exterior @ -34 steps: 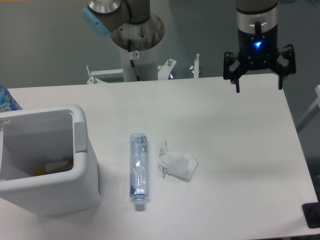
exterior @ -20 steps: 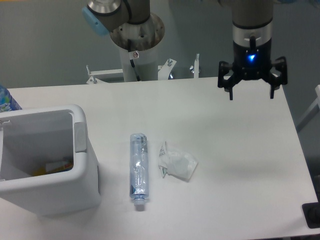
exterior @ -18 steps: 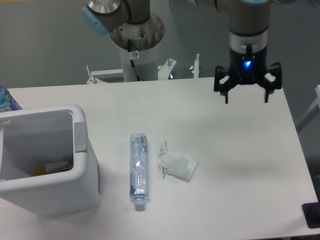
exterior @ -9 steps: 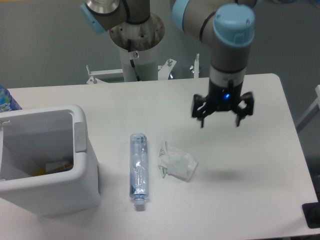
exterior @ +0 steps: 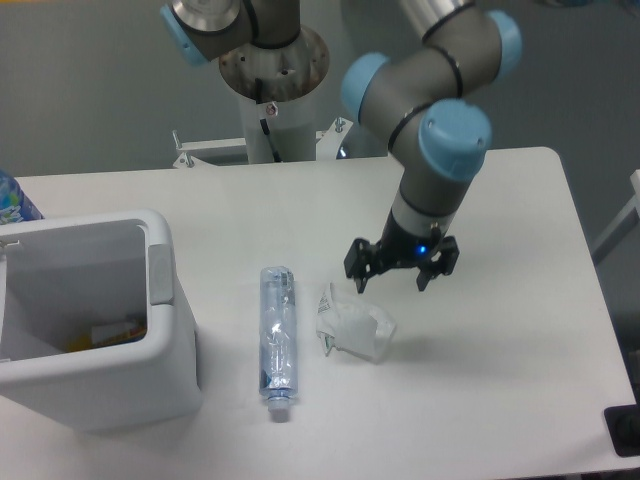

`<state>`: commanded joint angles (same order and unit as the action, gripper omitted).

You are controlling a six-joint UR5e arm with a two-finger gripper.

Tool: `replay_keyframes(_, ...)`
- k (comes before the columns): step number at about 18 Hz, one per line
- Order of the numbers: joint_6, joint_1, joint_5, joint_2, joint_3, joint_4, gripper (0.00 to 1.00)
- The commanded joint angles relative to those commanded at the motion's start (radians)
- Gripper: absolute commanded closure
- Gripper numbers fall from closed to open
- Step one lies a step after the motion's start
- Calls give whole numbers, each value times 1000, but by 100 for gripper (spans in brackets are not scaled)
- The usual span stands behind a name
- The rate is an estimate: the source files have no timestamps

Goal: Place the trash in the trash can
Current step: 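Move the open gripper over the crumpled white plastic bag, then lower the gripper onto the crumpled bag and close on it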

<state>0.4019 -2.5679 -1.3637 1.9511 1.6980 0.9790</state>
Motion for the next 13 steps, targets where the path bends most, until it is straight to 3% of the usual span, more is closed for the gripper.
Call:
replay_keyframes(5,-69,26,-5,52,54,-201,0)
replay_keyframes(11,-92,44,-43,88,45,-206,3)
replay_keyframes(13,-94,52,-49,88,49,-204,25)
